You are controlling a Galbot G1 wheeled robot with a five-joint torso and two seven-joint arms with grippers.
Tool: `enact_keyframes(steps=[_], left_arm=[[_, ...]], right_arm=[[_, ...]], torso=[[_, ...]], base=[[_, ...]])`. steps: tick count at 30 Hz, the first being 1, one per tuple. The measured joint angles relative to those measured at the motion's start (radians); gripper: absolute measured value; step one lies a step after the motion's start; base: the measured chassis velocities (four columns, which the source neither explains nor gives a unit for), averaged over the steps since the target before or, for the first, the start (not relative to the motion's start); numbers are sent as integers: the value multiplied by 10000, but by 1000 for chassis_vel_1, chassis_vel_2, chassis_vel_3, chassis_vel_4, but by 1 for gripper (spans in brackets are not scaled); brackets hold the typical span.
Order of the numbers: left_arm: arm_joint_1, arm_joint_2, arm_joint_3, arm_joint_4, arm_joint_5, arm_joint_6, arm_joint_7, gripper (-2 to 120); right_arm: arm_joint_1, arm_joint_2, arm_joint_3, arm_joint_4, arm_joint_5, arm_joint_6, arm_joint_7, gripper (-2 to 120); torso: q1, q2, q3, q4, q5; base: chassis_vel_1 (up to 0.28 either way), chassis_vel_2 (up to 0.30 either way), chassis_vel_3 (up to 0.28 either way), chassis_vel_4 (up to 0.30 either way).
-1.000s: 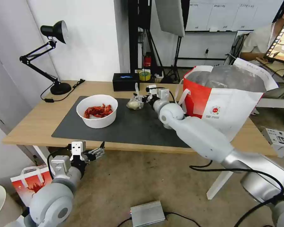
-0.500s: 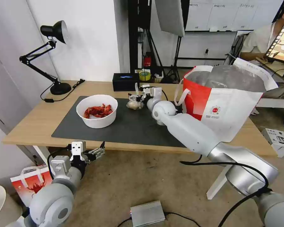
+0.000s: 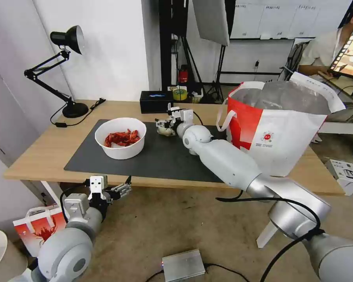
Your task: Pick up the trash from the table and place it into the takeout bag.
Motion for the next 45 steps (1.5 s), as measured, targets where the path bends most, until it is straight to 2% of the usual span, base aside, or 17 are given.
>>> enact_keyframes(steps=[35, 45], left_arm=[[-37, -104, 98, 68, 81, -23, 22, 100], [-26, -95, 105, 46, 91, -24, 23, 100]], right_arm=[[-56, 468, -113, -987, -825, -291, -11, 100], [-126, 490, -101, -995, -822, -404, 58, 65]], torso=[[0, 0, 0, 0, 2], [0, 0, 0, 0, 2]], base=[[0, 0, 0, 0], [0, 0, 0, 0]])
